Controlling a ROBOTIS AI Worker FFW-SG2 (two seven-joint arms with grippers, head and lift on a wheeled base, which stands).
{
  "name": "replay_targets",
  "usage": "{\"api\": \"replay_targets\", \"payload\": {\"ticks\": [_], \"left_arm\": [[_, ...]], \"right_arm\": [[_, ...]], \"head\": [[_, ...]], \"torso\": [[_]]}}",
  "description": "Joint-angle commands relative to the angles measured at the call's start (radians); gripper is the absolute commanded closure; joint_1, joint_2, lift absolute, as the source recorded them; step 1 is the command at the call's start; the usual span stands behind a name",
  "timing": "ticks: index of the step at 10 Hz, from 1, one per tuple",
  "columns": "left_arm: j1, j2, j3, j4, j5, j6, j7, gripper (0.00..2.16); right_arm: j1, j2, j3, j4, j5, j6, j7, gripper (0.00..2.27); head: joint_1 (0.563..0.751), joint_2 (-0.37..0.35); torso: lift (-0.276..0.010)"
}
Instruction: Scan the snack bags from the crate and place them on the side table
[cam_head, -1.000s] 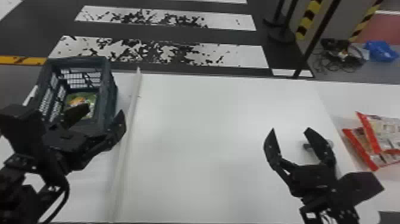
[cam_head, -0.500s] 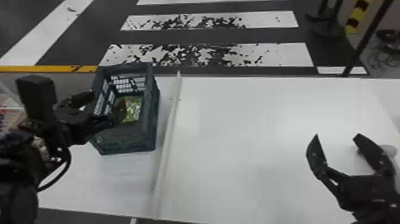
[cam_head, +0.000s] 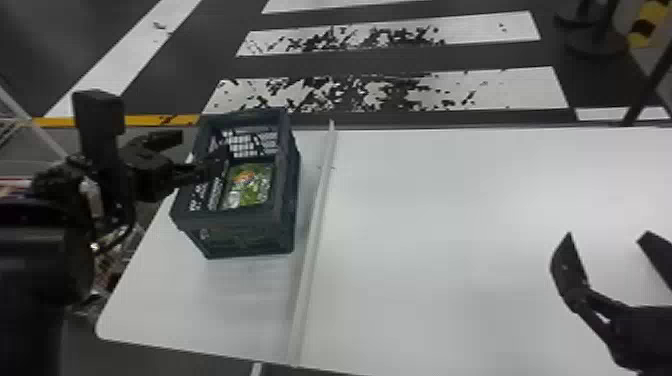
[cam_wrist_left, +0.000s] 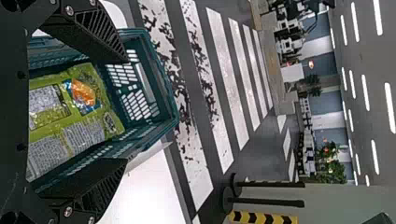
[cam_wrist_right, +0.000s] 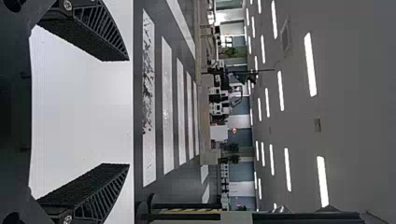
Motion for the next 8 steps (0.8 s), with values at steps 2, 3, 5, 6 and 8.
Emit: {"api": "replay_targets", "payload": {"ticks": [2, 3, 5, 6, 8], "left_arm": [[-0.207, -0.007, -0.056, 0.146, -0.207, 0.0, -0.15, 0.12], [-0.271, -0.007, -0.073, 0.209, -0.253, 0.0, -0.185, 0.11], [-0.348, -0.004, -0.103, 0.326, -0.325, -0.003, -0.268, 0.08], [-0.38, -0.005, -0.128, 0.389, -0.372, -0.006, -0.305, 0.07], [-0.397, -0.008, -0.146, 0.476, -0.46, -0.04, -0.374, 0.06]], "right_arm": [[0.004, 0.0, -0.001, 0.002, -0.001, 0.0, 0.0, 0.07], [0.004, 0.0, -0.001, 0.002, -0.001, 0.0, 0.0, 0.07], [0.002, -0.003, -0.005, 0.003, -0.001, 0.0, 0.0, 0.07], [-0.001, -0.008, -0.006, 0.006, -0.006, 0.003, 0.003, 0.07], [-0.025, -0.026, -0.003, 0.023, -0.014, 0.025, 0.01, 0.07]], "head": [[0.695, 0.215], [0.695, 0.213], [0.695, 0.213], [0.695, 0.214], [0.695, 0.211]], "torso": [[-0.094], [-0.094], [-0.094], [-0.094], [-0.094]]}}
